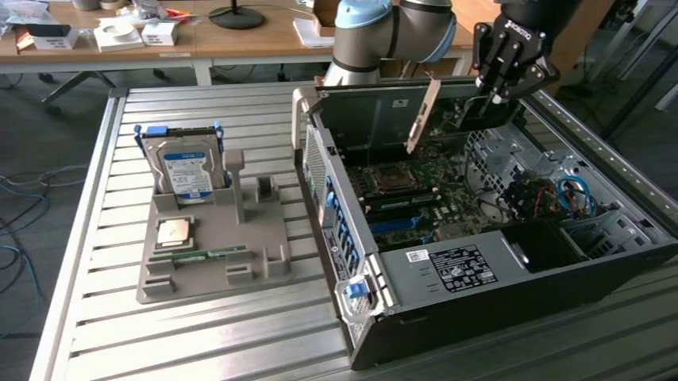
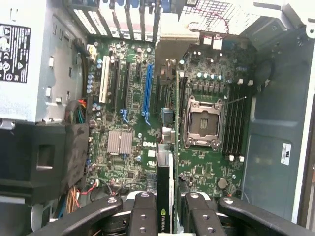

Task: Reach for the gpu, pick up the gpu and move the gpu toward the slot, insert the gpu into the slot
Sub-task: 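Insert the gpu into the slot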

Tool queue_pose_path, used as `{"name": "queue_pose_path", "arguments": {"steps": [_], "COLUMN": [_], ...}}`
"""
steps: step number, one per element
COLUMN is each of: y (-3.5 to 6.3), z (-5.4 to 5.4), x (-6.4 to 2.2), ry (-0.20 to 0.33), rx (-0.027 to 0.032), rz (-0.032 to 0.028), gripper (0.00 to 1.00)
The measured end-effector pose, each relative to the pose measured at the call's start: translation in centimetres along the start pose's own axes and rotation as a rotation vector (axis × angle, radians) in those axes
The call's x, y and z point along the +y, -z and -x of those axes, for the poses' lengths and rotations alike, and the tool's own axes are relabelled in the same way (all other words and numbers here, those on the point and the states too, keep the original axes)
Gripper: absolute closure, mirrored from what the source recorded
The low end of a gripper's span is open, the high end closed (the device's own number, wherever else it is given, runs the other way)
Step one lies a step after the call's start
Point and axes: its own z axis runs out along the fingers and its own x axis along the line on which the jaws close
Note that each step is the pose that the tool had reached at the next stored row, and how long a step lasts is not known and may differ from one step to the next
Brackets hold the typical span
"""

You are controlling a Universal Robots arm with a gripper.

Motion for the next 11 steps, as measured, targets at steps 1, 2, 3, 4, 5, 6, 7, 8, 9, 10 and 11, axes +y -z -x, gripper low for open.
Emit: {"name": "queue_pose_path", "arguments": {"steps": [1, 2, 3, 4, 5, 6, 7, 8, 9, 10, 11], "y": [0.0, -0.01, -0.02, -0.03, -0.04, -0.06, -0.07, -0.09, -0.09, -0.09, -0.09], "z": [0.01, 0.02, 0.02, 0.02, 0.02, 0.02, 0.02, 0.02, 0.02, 0.02, 0.02], "x": [0.09, 0.15, 0.17, 0.19, 0.21, 0.22, 0.23, 0.25, 0.26, 0.26, 0.25], "ry": [-0.005, -0.012, -0.022, -0.032, -0.042, -0.053, -0.066, -0.078, -0.081, -0.081, -0.082], "rx": [0.0001, -0.0003, -0.0007, -0.001, -0.0013, -0.0018, -0.0022, -0.0026, -0.0027, -0.0028, -0.0027], "rz": [-0.0001, -0.0004, -0.0009, -0.0012, -0.0016, -0.002, -0.0026, -0.0031, -0.0032, -0.0032, -0.0033], "gripper": [0.73, 0.73, 0.73, 0.73, 0.73, 0.73, 0.73, 0.73, 0.73, 0.73, 0.73]}}
